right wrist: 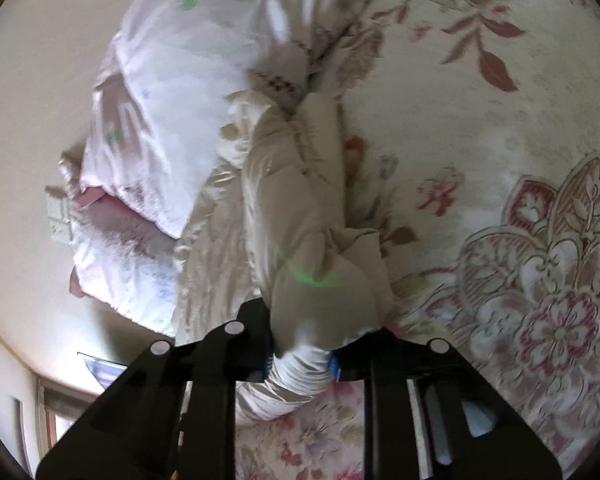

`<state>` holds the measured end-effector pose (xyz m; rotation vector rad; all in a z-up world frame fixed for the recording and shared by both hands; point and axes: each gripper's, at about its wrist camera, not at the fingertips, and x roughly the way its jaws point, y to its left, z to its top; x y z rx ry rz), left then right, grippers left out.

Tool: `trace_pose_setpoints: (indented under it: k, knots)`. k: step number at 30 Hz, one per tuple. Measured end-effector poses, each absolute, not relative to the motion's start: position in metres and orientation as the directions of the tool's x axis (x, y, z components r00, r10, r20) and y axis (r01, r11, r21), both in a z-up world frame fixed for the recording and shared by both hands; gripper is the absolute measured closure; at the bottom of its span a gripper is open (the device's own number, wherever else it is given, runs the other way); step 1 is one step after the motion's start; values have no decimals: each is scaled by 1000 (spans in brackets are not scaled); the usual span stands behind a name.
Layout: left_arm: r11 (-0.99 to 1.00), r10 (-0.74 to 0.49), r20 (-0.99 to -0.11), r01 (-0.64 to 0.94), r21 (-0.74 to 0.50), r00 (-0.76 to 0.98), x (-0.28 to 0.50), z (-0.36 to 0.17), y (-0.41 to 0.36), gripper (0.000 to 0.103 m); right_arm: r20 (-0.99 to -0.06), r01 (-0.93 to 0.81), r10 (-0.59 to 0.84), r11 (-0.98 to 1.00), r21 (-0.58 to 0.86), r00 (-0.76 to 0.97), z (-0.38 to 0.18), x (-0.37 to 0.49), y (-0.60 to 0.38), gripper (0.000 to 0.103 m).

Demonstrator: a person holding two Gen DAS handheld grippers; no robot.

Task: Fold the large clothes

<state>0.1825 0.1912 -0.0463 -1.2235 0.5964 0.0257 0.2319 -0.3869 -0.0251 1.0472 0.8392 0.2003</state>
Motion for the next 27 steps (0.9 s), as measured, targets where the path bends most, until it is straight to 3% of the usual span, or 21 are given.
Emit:
trace_pose_setpoints:
  k: [10,16,19,21,24,27]
  knots:
    - [411,-229,-404,-289,-865,885,124,-23,221,88,-507,72,607,595,801,612,1,198,-344,84]
    - [401,-204,-419,-316,-860,885,83,-28,233,88,-584,19,587,696,718,561,1,170,-315,81]
    - [413,-214,-434,-322,-852,875,82,-32,233,83,-680,30,475,807,589,558,1,159,-308,60]
    - [421,-211,-451,-335,-843,867,83,-35,234,81,-719,51,355,878,476,597,11,155,-305,35]
    - [429,-212,-456,-337,-838,865,82,-36,234,74,-714,103,165,943,316,680,34,151,-304,34]
    - [428,-205,-457,-341,-837,866,80,-39,235,64,-675,104,65,973,207,735,56,154,-291,34]
